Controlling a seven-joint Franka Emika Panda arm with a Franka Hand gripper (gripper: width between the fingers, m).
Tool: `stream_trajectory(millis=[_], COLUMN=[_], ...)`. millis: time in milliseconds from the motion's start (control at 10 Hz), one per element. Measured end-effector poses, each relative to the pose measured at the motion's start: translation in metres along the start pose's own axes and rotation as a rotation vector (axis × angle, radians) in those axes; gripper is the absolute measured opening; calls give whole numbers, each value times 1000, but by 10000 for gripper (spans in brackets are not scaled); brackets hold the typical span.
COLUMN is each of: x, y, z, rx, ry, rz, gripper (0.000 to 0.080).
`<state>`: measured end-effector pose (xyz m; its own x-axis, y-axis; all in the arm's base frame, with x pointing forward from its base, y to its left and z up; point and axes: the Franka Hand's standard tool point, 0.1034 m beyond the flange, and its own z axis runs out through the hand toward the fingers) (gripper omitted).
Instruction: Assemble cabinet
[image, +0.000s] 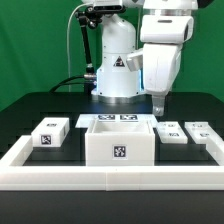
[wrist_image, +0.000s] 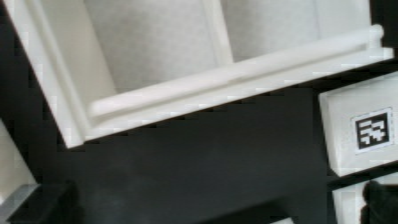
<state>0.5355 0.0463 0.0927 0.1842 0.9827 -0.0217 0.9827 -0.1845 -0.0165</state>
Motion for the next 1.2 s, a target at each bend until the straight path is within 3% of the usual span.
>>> stream_trajectory(millis=[100,400,900,1000,1200], x=[-8,-33,-35,-40,-47], y=[-5,-15,-14,-25,-64], z=[3,11,11,16,34], rx=[-6,10,10,11,13], ry=[1,0,1,4,10], rz=[-90,-171,-180,-173,-174], gripper=[797,797,797,797,797])
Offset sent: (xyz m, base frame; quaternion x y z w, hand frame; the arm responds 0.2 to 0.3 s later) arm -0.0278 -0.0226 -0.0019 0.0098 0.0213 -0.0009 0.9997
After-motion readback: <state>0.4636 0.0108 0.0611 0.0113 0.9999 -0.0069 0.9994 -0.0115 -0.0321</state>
